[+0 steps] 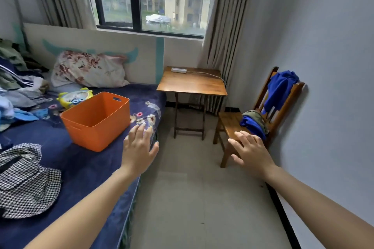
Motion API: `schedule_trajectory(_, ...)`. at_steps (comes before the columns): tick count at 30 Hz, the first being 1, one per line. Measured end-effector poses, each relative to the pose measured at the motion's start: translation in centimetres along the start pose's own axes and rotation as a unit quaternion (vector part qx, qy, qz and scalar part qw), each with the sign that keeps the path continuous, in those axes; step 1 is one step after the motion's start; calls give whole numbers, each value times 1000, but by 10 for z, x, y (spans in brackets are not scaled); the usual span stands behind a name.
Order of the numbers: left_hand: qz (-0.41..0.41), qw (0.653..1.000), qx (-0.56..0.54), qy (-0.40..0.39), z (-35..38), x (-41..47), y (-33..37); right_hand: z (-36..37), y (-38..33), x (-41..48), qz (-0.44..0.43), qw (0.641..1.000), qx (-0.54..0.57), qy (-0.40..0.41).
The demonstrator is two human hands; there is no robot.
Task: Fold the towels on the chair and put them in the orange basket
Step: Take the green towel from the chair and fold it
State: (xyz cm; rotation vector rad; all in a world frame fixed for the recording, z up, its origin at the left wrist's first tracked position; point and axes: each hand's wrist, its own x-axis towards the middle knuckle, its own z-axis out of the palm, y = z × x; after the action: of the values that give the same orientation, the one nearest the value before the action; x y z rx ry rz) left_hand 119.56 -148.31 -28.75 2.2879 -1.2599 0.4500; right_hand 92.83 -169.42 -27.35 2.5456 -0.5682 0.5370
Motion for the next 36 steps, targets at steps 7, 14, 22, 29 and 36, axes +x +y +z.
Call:
schedule_trajectory(7, 89, 995, -29, -41, 97, 87, 61, 58, 72, 4, 42, 999, -23, -4)
schedule_trajectory(14, 122, 989, -63, -48, 166, 194, 145, 112, 181, 38, 46, 996, -22, 70)
schedule_trajectory(22, 63, 991, -96, -74, 228, 243, 170, 197, 253, 55, 70, 996, 21, 51)
schedule_trajectory(29, 7, 989, -94, -118, 295, 290, 161, 267, 287, 76, 125, 990, 55, -22)
schedule_trajectory(36, -25, 981, -120, -149, 374, 366, 158, 339, 331, 123, 140, 982, 76, -102)
